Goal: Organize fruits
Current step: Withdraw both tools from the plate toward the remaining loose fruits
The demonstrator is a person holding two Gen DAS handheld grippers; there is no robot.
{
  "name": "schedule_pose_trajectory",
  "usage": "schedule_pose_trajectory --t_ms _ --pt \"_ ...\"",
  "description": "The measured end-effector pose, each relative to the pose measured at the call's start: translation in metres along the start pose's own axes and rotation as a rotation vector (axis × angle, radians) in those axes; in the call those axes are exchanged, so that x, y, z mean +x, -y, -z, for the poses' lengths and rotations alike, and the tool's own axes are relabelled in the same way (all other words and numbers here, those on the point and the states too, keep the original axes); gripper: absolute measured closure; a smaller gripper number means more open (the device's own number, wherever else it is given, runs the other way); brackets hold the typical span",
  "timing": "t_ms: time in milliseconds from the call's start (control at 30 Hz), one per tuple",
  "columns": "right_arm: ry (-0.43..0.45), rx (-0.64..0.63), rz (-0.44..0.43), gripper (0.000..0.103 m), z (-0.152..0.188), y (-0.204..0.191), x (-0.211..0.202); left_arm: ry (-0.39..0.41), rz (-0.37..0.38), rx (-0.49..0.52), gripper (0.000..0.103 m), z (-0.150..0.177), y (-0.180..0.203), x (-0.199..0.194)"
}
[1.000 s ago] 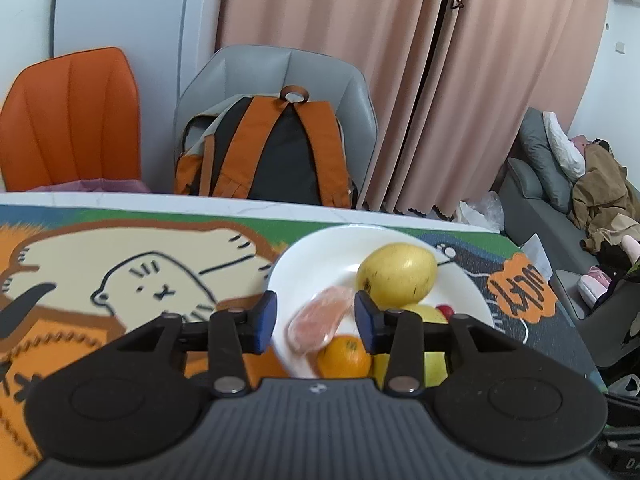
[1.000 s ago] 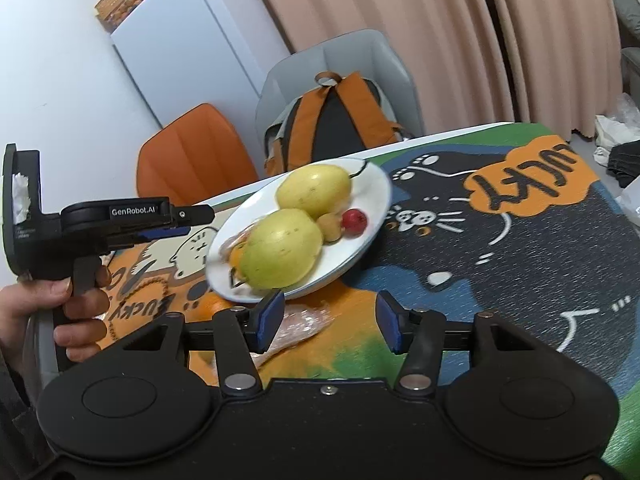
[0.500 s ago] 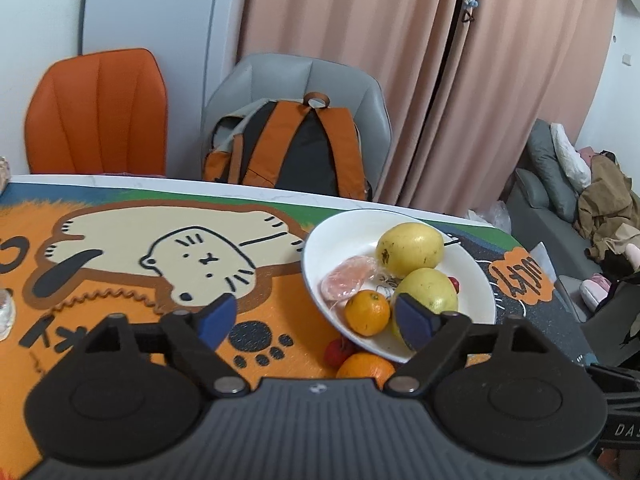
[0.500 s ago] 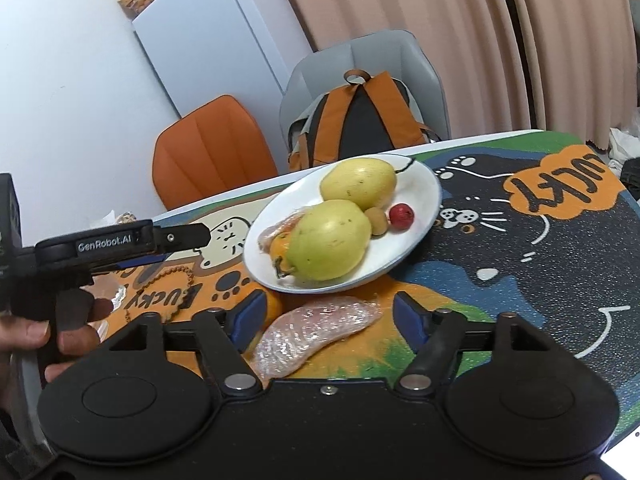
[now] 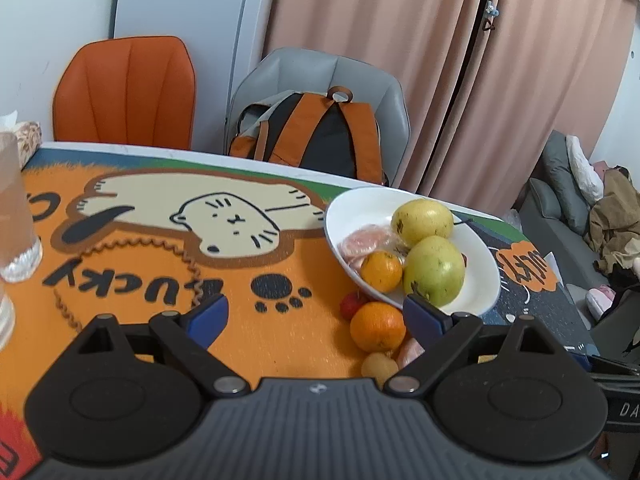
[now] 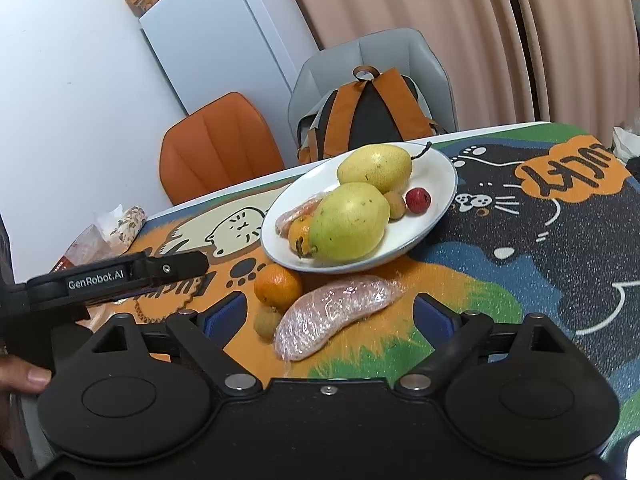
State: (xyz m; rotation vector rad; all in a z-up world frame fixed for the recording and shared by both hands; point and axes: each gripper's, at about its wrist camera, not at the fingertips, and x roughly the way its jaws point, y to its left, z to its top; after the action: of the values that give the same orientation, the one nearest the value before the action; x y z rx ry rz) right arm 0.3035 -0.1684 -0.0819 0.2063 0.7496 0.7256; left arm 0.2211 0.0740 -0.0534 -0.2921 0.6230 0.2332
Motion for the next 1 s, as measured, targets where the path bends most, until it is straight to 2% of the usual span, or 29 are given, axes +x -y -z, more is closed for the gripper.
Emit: schedule_pose_trajectory --t_ms 400,500,767,933,1000 --pt "-0.008 0.013 0.015 0.009 0.014 0.01 -0.005 -0.022 0.004 -0.032 0.013 0.025 0.012 0.01" --pt "-0.009 0.024 0.016 0.009 0.016 0.014 -0.006 -0.024 0.002 -0.028 0.017 0.028 0.016 0.013" --pt "-0.01 0.046 0.026 0.009 0.021 0.026 -0.009 -0.059 0.012 -0.033 0.038 0.035 0.026 0.025" --pt "-0.011 0.057 0.032 0.009 0.023 0.033 -0.01 -0.074 0.025 -0.02 0.041 0.04 0.035 0.031" --pt "-0.013 0.061 0.033 0.009 0.024 0.034 -0.01 -0.086 0.025 -0.02 0.046 0.042 0.037 0.036"
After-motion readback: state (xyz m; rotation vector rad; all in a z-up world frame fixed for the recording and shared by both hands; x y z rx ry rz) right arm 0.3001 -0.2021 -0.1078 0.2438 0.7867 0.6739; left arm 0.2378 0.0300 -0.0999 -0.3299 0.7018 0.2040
